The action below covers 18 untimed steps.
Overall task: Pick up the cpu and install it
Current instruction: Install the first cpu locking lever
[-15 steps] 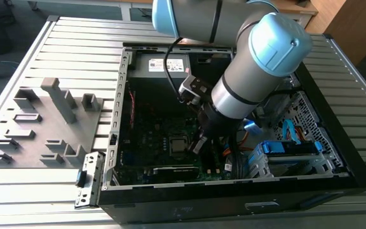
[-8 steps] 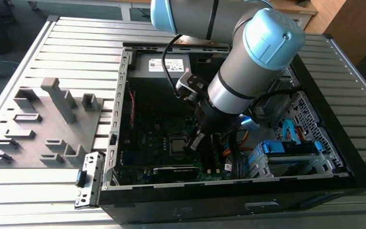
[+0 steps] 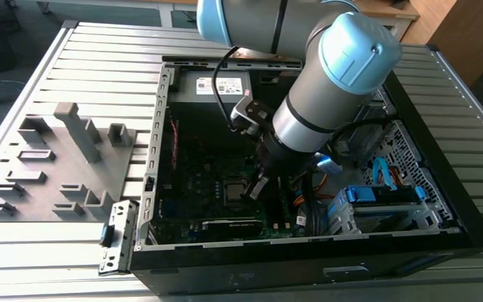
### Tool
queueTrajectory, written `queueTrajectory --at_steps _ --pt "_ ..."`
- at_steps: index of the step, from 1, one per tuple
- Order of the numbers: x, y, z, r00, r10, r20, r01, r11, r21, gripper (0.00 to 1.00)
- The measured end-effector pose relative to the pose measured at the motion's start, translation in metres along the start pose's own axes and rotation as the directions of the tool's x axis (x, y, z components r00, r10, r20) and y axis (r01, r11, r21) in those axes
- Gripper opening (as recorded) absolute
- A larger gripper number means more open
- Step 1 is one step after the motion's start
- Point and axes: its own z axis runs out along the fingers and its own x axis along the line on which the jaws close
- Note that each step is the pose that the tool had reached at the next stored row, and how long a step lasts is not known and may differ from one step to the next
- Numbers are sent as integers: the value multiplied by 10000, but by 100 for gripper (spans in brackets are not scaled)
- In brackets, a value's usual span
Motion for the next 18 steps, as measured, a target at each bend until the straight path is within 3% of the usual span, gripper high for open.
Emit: queueTrajectory --at_steps 9,18 --pt "44 -25 3 9999 39 -93 -38 9999 116 11" --pt "40 -35 5 9998 77 -161 -74 9998 159 11"
